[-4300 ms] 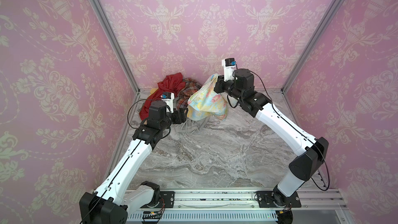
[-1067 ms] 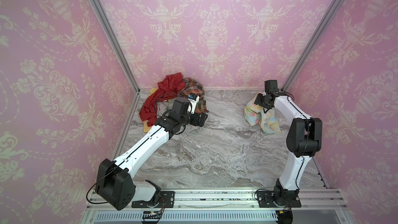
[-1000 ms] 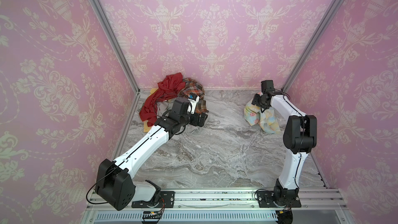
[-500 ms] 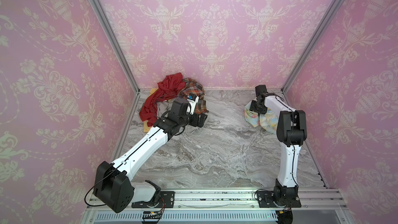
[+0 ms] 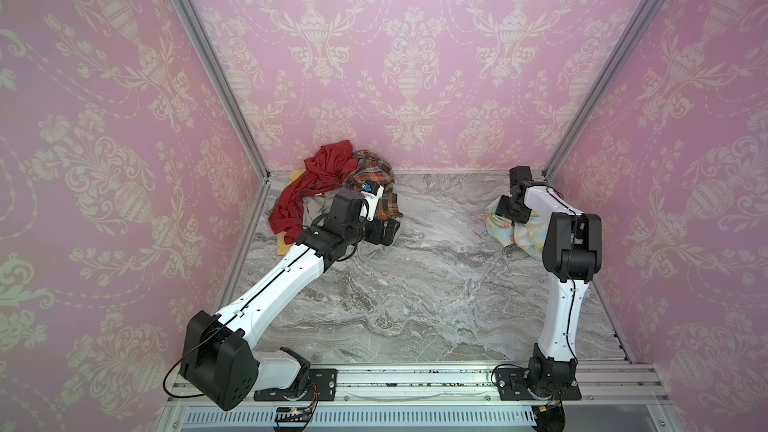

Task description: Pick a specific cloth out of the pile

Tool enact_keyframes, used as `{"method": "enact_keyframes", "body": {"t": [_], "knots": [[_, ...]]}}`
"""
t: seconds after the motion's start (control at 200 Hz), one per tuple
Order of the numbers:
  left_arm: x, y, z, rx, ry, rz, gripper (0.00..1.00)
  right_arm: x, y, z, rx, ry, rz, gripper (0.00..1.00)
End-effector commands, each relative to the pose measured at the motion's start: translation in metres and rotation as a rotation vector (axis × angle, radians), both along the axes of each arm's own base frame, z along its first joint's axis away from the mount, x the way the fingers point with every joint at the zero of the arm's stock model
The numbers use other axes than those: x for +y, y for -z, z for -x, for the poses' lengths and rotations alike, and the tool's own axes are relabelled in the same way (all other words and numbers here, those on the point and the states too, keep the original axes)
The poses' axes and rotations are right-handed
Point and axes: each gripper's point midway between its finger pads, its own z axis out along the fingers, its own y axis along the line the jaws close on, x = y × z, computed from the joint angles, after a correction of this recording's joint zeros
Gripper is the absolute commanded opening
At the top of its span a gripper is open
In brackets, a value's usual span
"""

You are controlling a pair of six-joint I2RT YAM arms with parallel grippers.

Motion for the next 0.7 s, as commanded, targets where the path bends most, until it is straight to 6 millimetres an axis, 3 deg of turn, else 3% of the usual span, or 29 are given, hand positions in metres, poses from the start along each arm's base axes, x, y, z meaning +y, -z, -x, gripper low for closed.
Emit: {"method": "enact_keyframes", "body": {"t": [0.0, 0.27, 0.4, 0.485, 0.695], "knots": [[0.004, 0.002, 0.000, -0.015, -0.009, -0.028, 0.99, -0.001, 0.014, 0.019, 0.066, -0.009, -0.013, 0.64], [0.008, 0.004, -0.003, -0.018, -0.027, -0.043, 0.99, -0.008, 0.009, 0.022, 0.063, -0.020, 0.007, 0.72], [0.011, 0.003, -0.004, -0.023, -0.037, -0.059, 0.99, -0.009, -0.003, 0.019, 0.025, -0.026, 0.016, 0.81], [0.013, 0.001, -0.004, -0.027, -0.042, -0.066, 0.99, -0.009, -0.013, 0.017, -0.001, -0.030, 0.021, 0.85], [0.022, -0.006, -0.006, -0.051, -0.085, -0.086, 0.99, -0.004, -0.061, 0.016, -0.113, -0.024, 0.006, 0.92]]}}
